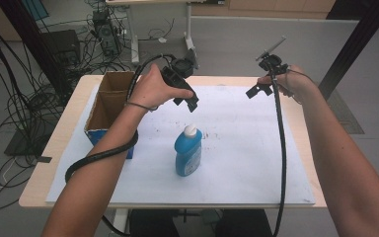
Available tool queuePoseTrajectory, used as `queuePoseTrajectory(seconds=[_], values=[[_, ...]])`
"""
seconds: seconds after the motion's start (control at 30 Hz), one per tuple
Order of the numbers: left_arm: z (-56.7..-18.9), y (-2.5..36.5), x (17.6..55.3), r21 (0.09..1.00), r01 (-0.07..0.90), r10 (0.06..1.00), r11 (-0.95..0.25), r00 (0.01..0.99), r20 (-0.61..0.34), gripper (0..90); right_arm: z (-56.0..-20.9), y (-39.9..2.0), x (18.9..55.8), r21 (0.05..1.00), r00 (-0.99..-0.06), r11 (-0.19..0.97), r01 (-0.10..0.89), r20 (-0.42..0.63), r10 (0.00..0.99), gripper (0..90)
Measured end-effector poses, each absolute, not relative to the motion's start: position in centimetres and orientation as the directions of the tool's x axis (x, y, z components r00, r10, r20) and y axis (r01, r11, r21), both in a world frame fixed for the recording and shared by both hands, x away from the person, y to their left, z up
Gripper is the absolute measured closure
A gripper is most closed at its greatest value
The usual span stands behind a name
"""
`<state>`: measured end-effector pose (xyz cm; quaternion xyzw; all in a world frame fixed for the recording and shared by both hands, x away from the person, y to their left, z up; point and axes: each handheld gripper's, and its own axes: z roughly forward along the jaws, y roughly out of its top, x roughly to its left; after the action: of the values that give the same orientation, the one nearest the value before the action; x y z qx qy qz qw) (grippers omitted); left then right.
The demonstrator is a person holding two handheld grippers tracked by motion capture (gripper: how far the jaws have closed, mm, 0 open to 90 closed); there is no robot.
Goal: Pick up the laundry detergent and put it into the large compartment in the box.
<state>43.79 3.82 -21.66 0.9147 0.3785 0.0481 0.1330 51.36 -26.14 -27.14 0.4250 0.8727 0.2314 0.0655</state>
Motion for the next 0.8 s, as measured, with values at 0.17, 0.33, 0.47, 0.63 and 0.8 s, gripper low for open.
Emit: queuePoseTrajectory(seconds=[0.17, 0.33, 0.47, 0.63, 0.8], values=[[-20.8, 3.8, 43.0, 0.3, 0.673, 0.702, -0.675, 0.712, -0.019, 8.9, -27.2, -26.2, 51.3, 0.46, -0.628, 0.528, 0.714, 0.088, 0.773, 5.9], [-20.4, 3.7, 42.2, 0.3, 0.669, 0.692, -0.68, 0.721, -0.036, 8.7, -27.3, -26.3, 51.4, 0.46, -0.631, 0.531, 0.712, 0.085, 0.771, 5.9], [-19.7, 3.5, 41.3, 0.315, 0.656, 0.68, -0.686, 0.732, -0.043, 8.7, -27.4, -26.4, 51.4, 0.459, -0.63, 0.531, 0.712, 0.084, 0.772, 6.0], [-19.1, 3.3, 40.3, 0.328, 0.643, 0.669, -0.692, 0.742, -0.043, 9.2, -27.4, -26.4, 51.4, 0.462, -0.632, 0.532, 0.71, 0.082, 0.771, 6.0], [-18.9, 3.1, 39.3, 0.326, 0.637, 0.663, -0.698, 0.748, -0.042, 9.6, -27.5, -26.5, 51.3, 0.461, -0.626, 0.526, 0.714, 0.086, 0.775, 6.0]])
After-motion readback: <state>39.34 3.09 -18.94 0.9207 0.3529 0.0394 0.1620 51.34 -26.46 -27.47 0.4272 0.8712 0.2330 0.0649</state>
